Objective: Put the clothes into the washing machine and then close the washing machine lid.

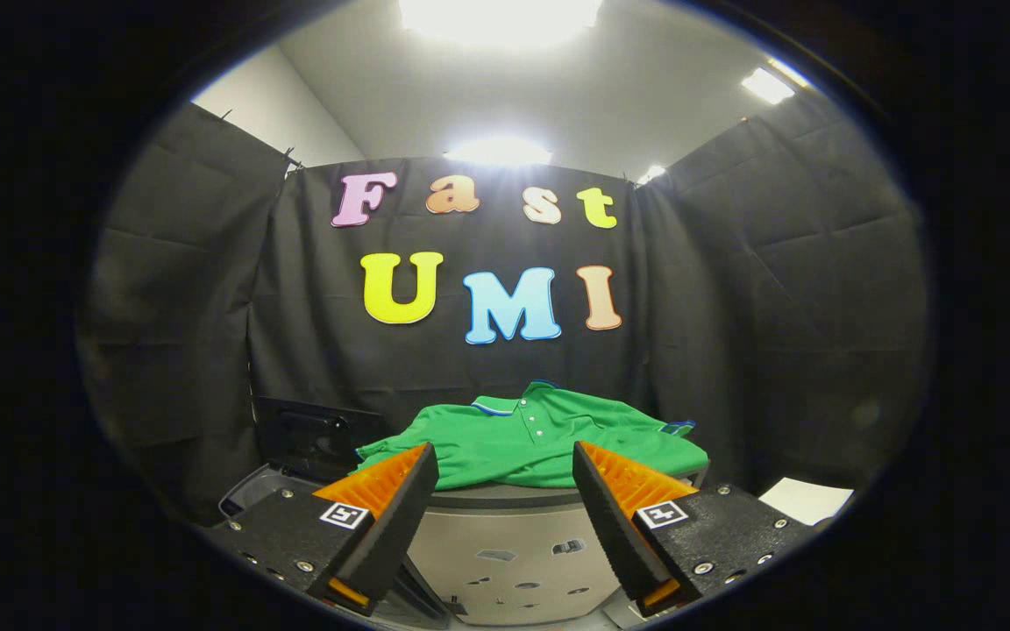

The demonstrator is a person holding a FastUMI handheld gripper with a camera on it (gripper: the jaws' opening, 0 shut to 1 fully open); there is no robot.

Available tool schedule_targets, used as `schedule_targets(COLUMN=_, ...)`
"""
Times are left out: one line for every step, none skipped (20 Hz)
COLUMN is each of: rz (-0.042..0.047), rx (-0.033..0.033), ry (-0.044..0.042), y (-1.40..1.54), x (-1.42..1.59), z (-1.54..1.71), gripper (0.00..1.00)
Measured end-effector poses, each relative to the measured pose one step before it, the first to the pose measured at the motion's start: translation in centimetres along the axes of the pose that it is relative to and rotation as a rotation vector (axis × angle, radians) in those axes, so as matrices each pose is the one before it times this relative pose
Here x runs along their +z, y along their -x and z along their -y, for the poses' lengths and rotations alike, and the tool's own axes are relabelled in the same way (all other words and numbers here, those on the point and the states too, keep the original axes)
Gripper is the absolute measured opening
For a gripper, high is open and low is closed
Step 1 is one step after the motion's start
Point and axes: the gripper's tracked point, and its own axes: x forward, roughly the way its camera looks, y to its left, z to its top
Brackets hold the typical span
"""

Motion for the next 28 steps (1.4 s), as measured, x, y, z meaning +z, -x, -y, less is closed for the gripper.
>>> schedule_targets(rz=-0.00316, rx=0.00438, ry=0.00378, y=-0.626, x=0.360, z=0.101, gripper=0.95)
schedule_targets(rz=-0.00267, rx=0.00382, ry=0.00255, y=-0.762, x=0.307, z=0.191, gripper=0.95)
schedule_targets(rz=-0.00402, rx=0.00614, ry=0.00004, y=-0.804, x=0.264, z=0.127, gripper=0.95)
schedule_targets(rz=-0.00915, rx=0.00209, ry=0.00021, y=-0.514, x=-0.010, z=0.193, gripper=0.95)
schedule_targets(rz=-0.00876, rx=-0.00063, ry=-0.00138, y=-0.615, x=0.073, z=0.374, gripper=0.95)
schedule_targets(rz=-0.01358, rx=0.00086, ry=-0.00082, y=-0.492, x=0.044, z=0.302, gripper=0.95)
schedule_targets(rz=-0.00992, rx=-0.00011, ry=-0.00236, y=-0.445, x=0.116, z=0.296, gripper=0.95)
schedule_targets(rz=-0.00321, rx=-0.00107, ry=-0.00350, y=-0.694, x=0.273, z=0.316, gripper=0.95)
schedule_targets(rz=-0.00264, rx=0.00198, ry=-0.00382, y=-0.722, x=0.359, z=0.186, gripper=0.95)
schedule_targets(rz=-0.00493, rx=0.00187, ry=-0.00271, y=-0.664, x=0.099, z=0.166, gripper=0.95)
schedule_targets(rz=-0.00795, rx=0.00563, ry=-0.00184, y=-0.695, x=0.103, z=0.116, gripper=0.95)
schedule_targets(rz=-0.01229, rx=0.00847, ry=0.00251, y=-0.678, x=0.025, z=0.076, gripper=0.95)
schedule_targets(rz=-0.00795, rx=0.00796, ry=0.00532, y=-0.685, x=0.117, z=0.082, gripper=0.95)
schedule_targets(rz=-0.00555, rx=0.00612, ry=0.00731, y=-0.422, x=0.191, z=0.135, gripper=0.95)
schedule_targets(rz=-0.00297, rx=0.00464, ry=0.00834, y=-0.676, x=0.285, z=0.210, gripper=0.95)
schedule_targets(rz=-0.00544, rx=0.00376, ry=0.00615, y=-0.558, x=0.204, z=0.108, gripper=0.95)
schedule_targets(rz=-0.00786, rx=0.00336, ry=0.00184, y=-0.624, x=0.094, z=0.187, gripper=0.95)
schedule_targets(rz=-0.00757, rx=0.00533, ry=-0.00236, y=-0.620, x=-0.083, z=0.115, gripper=0.95)
schedule_targets(rz=-0.00878, rx=0.00207, ry=-0.00151, y=-0.484, x=0.062, z=0.132, gripper=0.95)
schedule_targets(rz=-0.00786, rx=0.00162, ry=-0.00218, y=-0.569, x=0.017, z=0.219, gripper=0.95)
schedule_targets(rz=-0.01060, rx=0.00181, ry=-0.00016, y=-0.645, x=0.094, z=0.165, gripper=0.95)
schedule_targets(rz=-0.01141, rx=0.00191, ry=-0.00004, y=-0.584, x=-0.085, z=0.112, gripper=0.95)
schedule_targets(rz=-0.01437, rx=0.00310, ry=-0.00209, y=-0.704, x=0.008, z=0.104, gripper=0.95)
schedule_targets(rz=-0.01521, rx=0.00291, ry=-0.00079, y=-0.527, x=-0.208, z=0.135, gripper=0.95)
schedule_targets(rz=-0.01724, rx=0.00138, ry=-0.00120, y=-0.701, x=-0.200, z=0.080, gripper=0.95)
schedule_targets(rz=-0.01743, rx=0.00220, ry=-0.00346, y=-0.652, x=-0.240, z=0.179, gripper=0.95)
schedule_targets(rz=-0.01842, rx=0.00416, ry=-0.00508, y=-0.700, x=-0.174, z=0.085, gripper=0.95)
schedule_targets(rz=-0.01416, rx=-0.00108, ry=-0.00609, y=-0.615, x=-0.133, z=0.139, gripper=0.95)
